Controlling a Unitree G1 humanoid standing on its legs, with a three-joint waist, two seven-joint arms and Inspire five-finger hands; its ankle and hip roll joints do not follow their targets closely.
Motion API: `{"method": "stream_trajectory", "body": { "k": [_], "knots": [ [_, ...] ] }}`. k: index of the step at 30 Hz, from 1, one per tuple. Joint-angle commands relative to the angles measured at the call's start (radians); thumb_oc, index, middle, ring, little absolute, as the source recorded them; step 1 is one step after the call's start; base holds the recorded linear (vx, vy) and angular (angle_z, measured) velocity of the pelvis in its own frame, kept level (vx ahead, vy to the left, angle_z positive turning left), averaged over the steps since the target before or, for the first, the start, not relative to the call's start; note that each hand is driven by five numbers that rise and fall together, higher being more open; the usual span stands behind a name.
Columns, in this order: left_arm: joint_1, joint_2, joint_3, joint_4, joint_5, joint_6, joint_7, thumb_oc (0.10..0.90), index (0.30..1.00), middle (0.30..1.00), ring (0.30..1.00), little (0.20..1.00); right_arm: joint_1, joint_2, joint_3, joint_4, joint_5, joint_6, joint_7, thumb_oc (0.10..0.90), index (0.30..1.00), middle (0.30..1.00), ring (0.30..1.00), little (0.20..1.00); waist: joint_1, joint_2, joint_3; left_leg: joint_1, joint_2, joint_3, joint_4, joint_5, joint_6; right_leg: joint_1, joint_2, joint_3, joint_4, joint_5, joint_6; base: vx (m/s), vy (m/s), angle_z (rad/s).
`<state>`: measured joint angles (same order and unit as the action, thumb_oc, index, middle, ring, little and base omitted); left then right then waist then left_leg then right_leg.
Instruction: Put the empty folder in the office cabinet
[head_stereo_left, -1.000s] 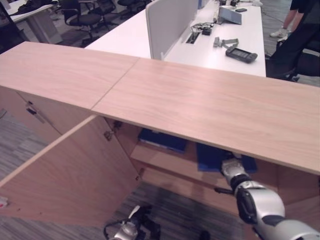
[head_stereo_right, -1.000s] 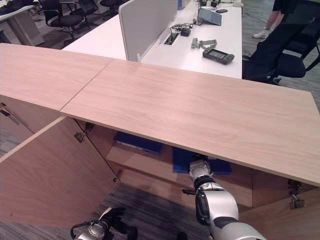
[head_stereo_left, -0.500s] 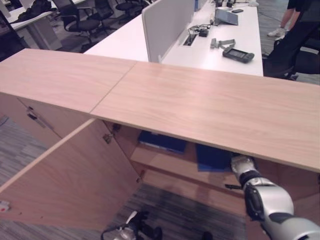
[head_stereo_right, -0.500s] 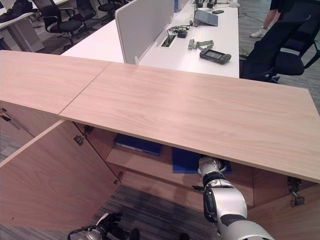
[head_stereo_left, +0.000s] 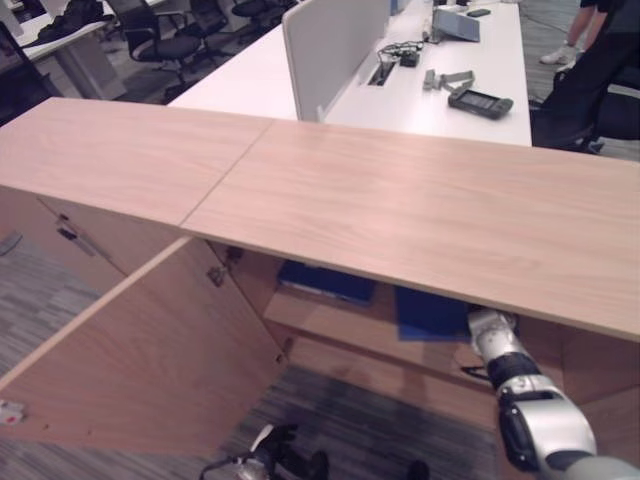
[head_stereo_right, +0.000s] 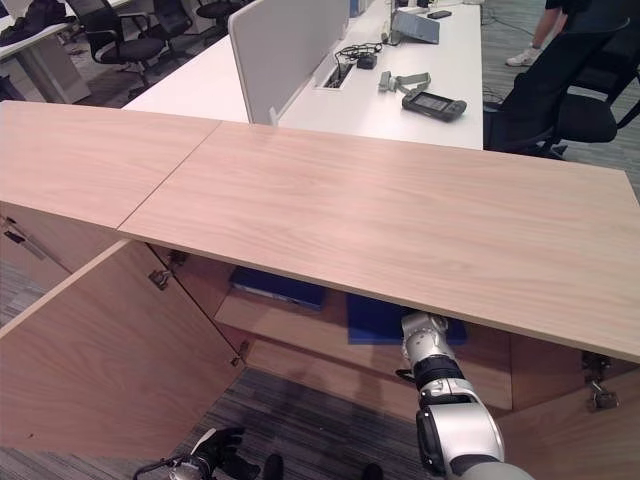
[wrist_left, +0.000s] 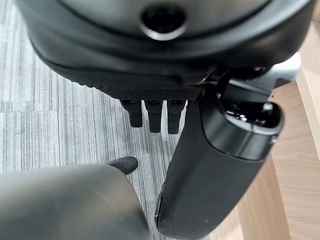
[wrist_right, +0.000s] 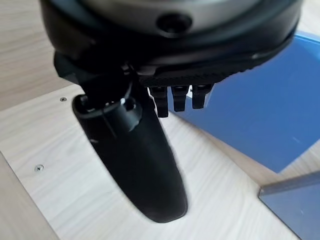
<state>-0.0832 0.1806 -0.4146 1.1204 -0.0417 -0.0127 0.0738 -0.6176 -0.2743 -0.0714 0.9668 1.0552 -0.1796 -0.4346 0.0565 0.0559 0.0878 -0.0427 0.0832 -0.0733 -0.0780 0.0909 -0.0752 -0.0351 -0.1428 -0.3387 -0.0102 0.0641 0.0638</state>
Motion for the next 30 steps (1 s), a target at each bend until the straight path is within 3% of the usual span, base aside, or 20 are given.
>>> {"method": "stream_trajectory", "body": {
  "k": [1,3,7,8,11,14,20,30],
  "knots": [
    [-0.046,0.017,-0.028,0.037,0.034,-0.038,0.002,0.8,0.9,0.9,0.9,0.9,-0.066,-0.017,-0.002,-0.063,-0.025,-0.086,0.082,0.8,0.9,0.9,0.9,0.9,0.021,-0.047,-0.02,0.055,0.033,0.011,0.002,-0.135,-0.036,-0.004,-0.087,0.076,0.142,-0.124,0.111,0.0,-0.015,0.07],
    [-0.037,0.008,-0.001,0.033,0.037,-0.026,0.005,0.8,0.9,0.9,0.9,0.9,0.112,0.05,0.057,-0.258,-0.098,-0.084,0.105,0.8,0.9,0.9,0.9,0.9,0.003,-0.054,-0.026,0.063,0.037,0.023,0.002,-0.134,-0.037,-0.002,-0.083,0.086,0.132,-0.119,0.112,0.0,0.007,-0.06],
    [-0.025,-0.003,0.043,0.045,0.06,-0.026,0.01,0.8,0.9,0.9,0.9,0.9,0.32,0.041,0.121,-0.431,-0.286,-0.044,0.144,0.8,0.9,0.9,0.9,0.9,-0.026,-0.058,-0.045,0.077,0.04,0.042,0.0,-0.134,-0.037,0.005,-0.079,0.095,0.118,-0.111,0.112,0.0,0.02,-0.16],
    [-0.031,-0.006,0.063,0.045,0.063,-0.028,0.012,0.8,0.9,0.9,0.9,0.9,0.379,0.015,0.165,-0.475,-0.443,-0.002,0.141,0.4,0.3,0.3,0.3,0.3,-0.038,-0.059,-0.052,0.084,0.042,0.051,0.0,-0.134,-0.038,0.008,-0.078,0.1,0.112,-0.107,0.114,0.02,0.024,-0.13],
    [-0.036,-0.011,0.085,0.045,0.072,-0.03,0.016,0.8,0.9,0.9,0.9,0.9,0.452,-0.036,0.205,-0.553,-0.692,0.051,0.146,0.4,0.3,0.3,0.3,0.3,-0.051,-0.059,-0.058,0.093,0.045,0.06,-0.002,-0.134,-0.037,0.015,-0.075,0.106,0.104,-0.104,0.115,0.01,0.017,-0.23],
    [-0.03,-0.012,0.111,0.059,0.099,-0.044,0.009,0.8,0.9,0.9,0.9,0.9,0.511,-0.097,0.214,-0.632,-0.913,0.043,0.146,0.4,0.3,0.3,0.3,0.3,-0.064,-0.062,-0.061,0.108,0.046,0.071,-0.003,-0.137,-0.037,0.026,-0.073,0.113,0.095,-0.102,0.118,0.0,0.022,-0.15],
    [-0.013,-0.02,0.131,0.079,0.131,-0.056,-0.007,0.8,0.9,0.9,0.9,0.9,0.585,-0.153,0.232,-0.73,-1.056,0.027,0.18,0.4,0.3,0.3,0.3,0.3,-0.075,-0.066,-0.073,0.111,0.045,0.081,-0.007,-0.136,-0.037,0.032,-0.074,0.125,0.064,-0.083,0.122,0.0,0.007,-0.02],
    [0.021,-0.008,0.126,0.068,0.152,-0.066,-0.032,0.8,0.9,0.9,0.9,0.9,0.572,-0.202,0.305,-0.696,-1.194,0.033,0.213,0.4,0.3,0.3,0.3,0.3,-0.063,-0.074,-0.07,0.13,0.051,0.09,-0.007,-0.141,-0.036,0.043,-0.068,0.132,0.065,-0.087,0.122,0.0,0.0,0.0]
  ]
}}
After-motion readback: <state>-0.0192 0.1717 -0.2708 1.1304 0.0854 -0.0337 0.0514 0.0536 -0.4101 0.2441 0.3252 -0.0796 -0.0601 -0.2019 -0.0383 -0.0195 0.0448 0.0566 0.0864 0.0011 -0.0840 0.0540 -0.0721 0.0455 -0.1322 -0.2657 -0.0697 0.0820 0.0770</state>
